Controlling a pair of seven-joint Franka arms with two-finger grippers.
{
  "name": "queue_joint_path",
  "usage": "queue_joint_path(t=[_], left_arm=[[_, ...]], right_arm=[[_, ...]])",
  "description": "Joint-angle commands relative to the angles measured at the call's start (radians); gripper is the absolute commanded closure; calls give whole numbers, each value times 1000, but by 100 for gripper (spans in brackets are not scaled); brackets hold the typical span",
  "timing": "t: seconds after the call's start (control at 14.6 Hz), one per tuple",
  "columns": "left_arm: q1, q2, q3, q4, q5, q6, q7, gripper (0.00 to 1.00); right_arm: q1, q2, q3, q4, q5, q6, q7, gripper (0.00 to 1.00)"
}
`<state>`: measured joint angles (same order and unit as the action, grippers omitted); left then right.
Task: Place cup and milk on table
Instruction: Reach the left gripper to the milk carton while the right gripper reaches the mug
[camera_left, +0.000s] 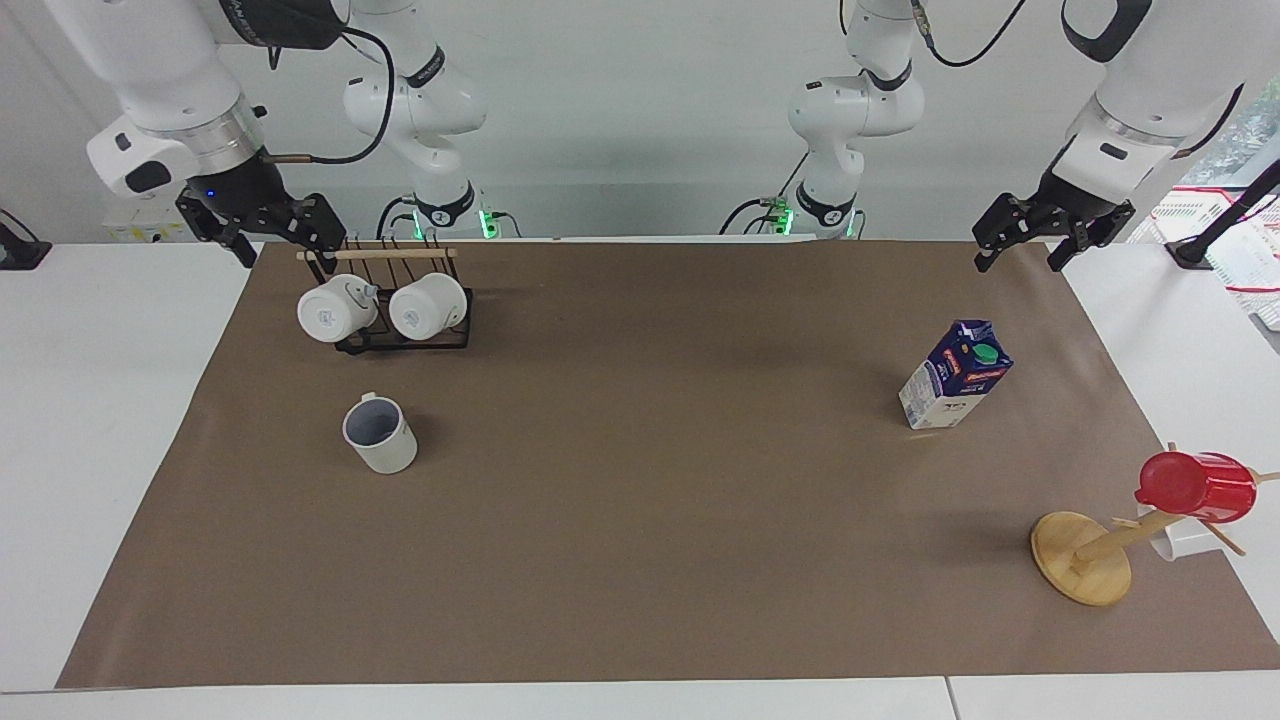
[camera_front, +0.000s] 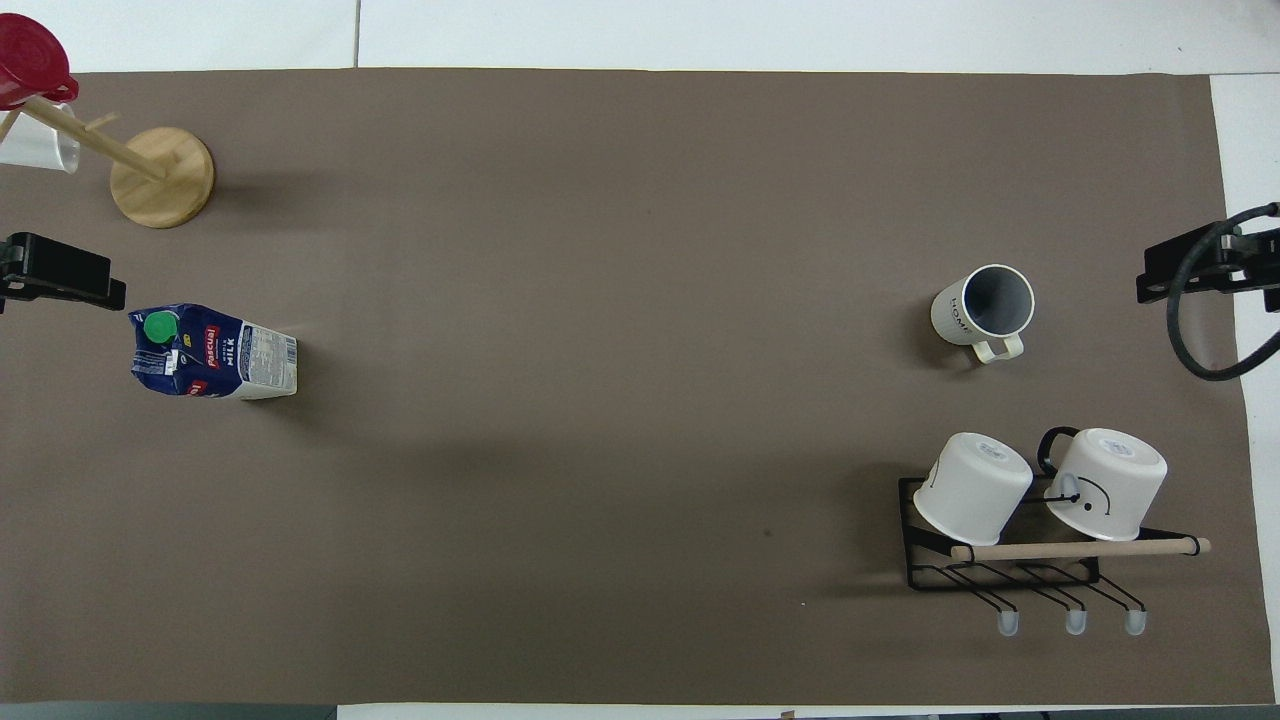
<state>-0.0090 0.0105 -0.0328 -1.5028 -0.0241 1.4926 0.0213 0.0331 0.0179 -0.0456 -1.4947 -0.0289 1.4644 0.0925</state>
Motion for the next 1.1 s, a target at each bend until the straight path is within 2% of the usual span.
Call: queue_joint_path(t=[0.0,0.62,0.89,1.03], left_arm=[[1,-12,7,-10,-16,-12,11,0],[-9,-14,4,-22,-17,8,9,0],[-9,-14,4,-22,-17,14,14,0],[-2,-14,4,-25,-17,14,16,0]], right_arm=[[-7,-10,9,-21,-9,27,-11,0],[-6,-24,9,-47,-6,34,-4,0],[-9,-56,9,-136,12,146,-20,0],[-16,-58,9,-156,12,197,-94,0]])
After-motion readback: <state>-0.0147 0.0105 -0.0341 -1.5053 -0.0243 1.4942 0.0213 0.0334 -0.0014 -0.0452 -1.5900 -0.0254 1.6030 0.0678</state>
